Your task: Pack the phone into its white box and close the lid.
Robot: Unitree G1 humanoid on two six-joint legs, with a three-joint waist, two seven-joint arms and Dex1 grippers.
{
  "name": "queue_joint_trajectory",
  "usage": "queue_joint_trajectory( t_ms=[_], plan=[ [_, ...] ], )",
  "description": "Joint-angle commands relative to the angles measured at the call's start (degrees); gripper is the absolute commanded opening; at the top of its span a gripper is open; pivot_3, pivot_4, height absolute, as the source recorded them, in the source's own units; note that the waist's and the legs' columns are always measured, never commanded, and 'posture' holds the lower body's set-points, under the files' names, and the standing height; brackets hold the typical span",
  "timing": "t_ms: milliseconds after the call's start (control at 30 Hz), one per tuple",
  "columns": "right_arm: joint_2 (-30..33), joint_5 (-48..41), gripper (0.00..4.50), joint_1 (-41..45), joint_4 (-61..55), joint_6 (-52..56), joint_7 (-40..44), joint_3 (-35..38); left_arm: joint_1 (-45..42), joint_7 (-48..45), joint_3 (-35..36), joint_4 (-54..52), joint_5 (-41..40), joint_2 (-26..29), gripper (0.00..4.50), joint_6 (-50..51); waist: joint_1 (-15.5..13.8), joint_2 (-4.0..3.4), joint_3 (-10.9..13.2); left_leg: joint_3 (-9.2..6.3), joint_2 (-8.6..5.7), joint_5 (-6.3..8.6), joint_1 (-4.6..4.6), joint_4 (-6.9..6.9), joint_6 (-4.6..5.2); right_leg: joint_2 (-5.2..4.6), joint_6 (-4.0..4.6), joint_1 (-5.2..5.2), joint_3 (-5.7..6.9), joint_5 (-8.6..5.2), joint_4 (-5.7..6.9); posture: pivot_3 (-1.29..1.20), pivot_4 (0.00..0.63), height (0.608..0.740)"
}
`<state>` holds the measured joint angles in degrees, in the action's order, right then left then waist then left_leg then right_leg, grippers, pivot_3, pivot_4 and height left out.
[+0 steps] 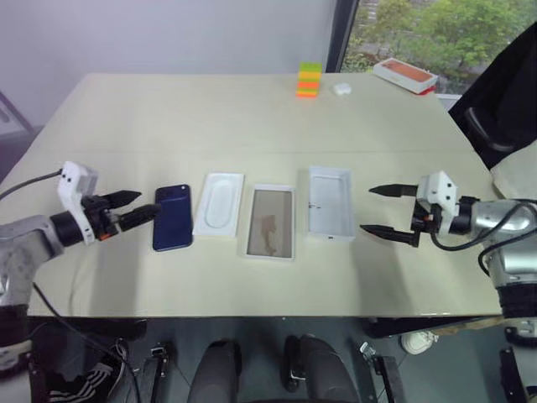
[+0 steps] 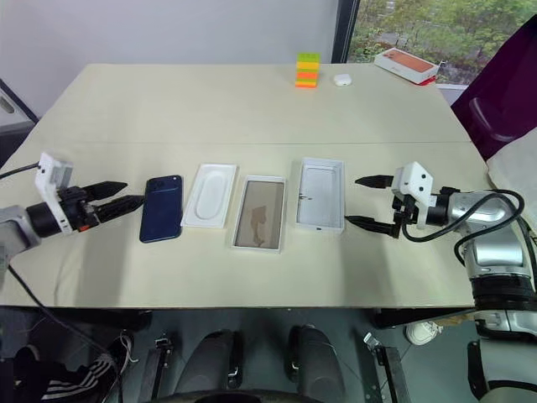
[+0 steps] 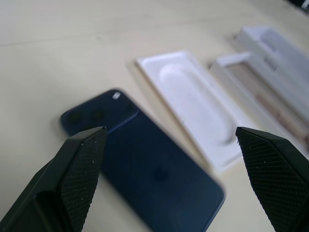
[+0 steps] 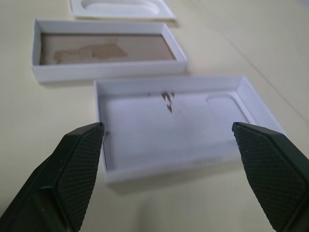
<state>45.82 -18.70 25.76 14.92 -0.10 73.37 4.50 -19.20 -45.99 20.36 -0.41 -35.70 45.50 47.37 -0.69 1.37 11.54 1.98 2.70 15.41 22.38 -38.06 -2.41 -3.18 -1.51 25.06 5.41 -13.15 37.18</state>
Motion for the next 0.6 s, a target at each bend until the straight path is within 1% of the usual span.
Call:
queue_joint_trajectory(
  t_ms=[33, 133, 233, 267, 300, 400, 433, 600],
  plan=[
    [0.0, -0.3, 4.44, 1.5, -3.8, 1.0, -1.2, 0.2, -1.4, 5.8, -2.3, -3.0, 0.9, -1.5, 4.5, 4.0, 0.1, 0.0, 0.0, 0.01, 0.0, 0.0, -0.02, 0.0, 0.0, 0.0, 0.01, 0.0, -0.02, 0.0, 0.01, 0.0, 0.15, 0.74],
    [-0.6, -0.5, 4.44, 1.5, -5.3, 2.0, -1.8, -0.5, -4.3, 11.7, -2.7, -3.0, -0.9, -7.1, 4.5, 7.9, 0.0, 0.02, 0.0, 0.01, 0.01, 0.0, -0.02, 0.0, 0.0, 0.03, 0.12, 0.0, -0.03, 0.07, 0.0, 0.0, 0.15, 0.74],
    [-1.1, 0.2, 4.44, 0.6, -5.6, 1.5, -2.5, -1.2, -7.2, 18.0, -4.1, -3.2, -1.6, -15.0, 4.5, 11.6, -0.2, 0.04, 0.0, -0.05, -0.02, 0.0, -0.03, -0.08, 0.0, 0.03, 0.18, -0.08, -0.01, 0.11, 0.01, 0.0, 0.15, 0.74],
    [-1.1, 0.1, 4.44, 0.4, -6.0, 1.7, -2.6, -1.1, -7.6, 19.2, -4.8, -3.7, -1.2, -16.3, 4.5, 12.4, -0.2, 0.06, 0.0, -0.06, -0.03, 0.0, -0.01, -0.1, 0.0, 0.02, 0.18, -0.1, 0.01, 0.11, 0.0, 0.0, 0.15, 0.74],
    [-1.0, -0.2, 4.44, 0.0, -6.5, 2.2, -2.6, -0.9, -7.6, 19.5, -5.9, -4.9, 0.2, -16.6, 4.5, 11.1, -0.1, 0.06, 0.0, -0.06, -0.03, 0.0, -0.01, -0.12, 0.0, 0.01, 0.19, -0.11, 0.0, 0.12, 0.0, 0.0, 0.15, 0.74],
    [-0.6, -0.6, 4.44, -1.1, -8.0, 2.9, -2.8, -0.4, -8.4, 22.8, -7.1, -5.5, 1.8, -17.3, 4.5, 12.6, 0.1, 0.07, 0.0, -0.04, -0.05, 0.0, -0.02, -0.12, 0.0, 0.0, 0.2, -0.11, -0.01, 0.13, -0.02, 0.0, 0.15, 0.74],
    [-0.6, -0.8, 4.44, -1.4, -8.5, 3.2, -3.0, -0.2, -8.9, 23.9, -6.5, -5.4, 0.7, -18.4, 4.5, 14.3, 0.1, 0.07, 0.0, -0.04, -0.04, 0.0, -0.04, -0.11, 0.0, 0.01, 0.2, -0.11, -0.02, 0.13, -0.01, 0.0, 0.15, 0.74],
    [-0.5, -1.4, 4.44, -2.2, -11.4, 4.8, -3.6, -0.1, -10.6, 29.2, -5.9, -4.2, 0.9, -22.0, 4.5, 17.0, 0.0, 0.07, 0.0, -0.06, -0.02, 0.0, -0.08, -0.12, 0.0, 0.07, 0.2, -0.13, -0.02, 0.13, 0.02, 0.0, 0.15, 0.74]
  ],
)
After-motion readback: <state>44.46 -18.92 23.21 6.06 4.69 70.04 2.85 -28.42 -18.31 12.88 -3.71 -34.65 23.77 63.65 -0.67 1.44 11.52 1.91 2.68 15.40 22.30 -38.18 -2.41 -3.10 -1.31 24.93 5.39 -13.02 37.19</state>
